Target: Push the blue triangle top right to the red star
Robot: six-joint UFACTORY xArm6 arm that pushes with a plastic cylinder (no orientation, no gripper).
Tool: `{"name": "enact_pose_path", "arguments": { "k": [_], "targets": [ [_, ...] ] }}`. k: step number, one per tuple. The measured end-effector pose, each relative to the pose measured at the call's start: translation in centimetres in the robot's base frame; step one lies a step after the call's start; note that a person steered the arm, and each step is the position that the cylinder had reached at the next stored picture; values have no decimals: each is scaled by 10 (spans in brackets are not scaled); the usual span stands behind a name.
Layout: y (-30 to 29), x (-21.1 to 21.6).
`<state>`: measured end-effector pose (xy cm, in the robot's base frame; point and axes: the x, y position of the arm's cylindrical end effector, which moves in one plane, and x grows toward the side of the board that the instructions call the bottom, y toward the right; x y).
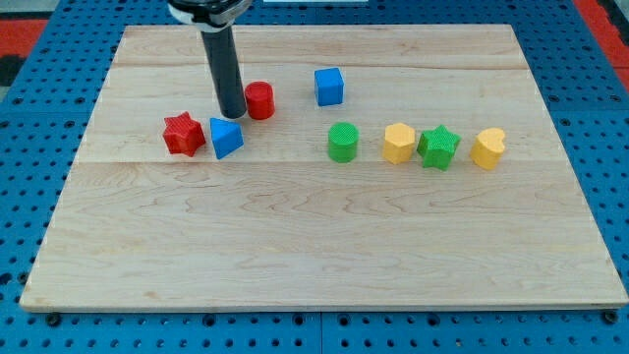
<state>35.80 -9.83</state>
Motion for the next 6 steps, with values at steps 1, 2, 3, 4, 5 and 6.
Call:
{"name": "enact_pose_path", "arguments": {
  "k": [1, 2, 3, 4, 5, 6],
  "targets": [
    [4, -21],
    [7, 6],
    [23, 42],
    [21, 86],
    [-5, 87],
    [-8, 51]
  ]
}}
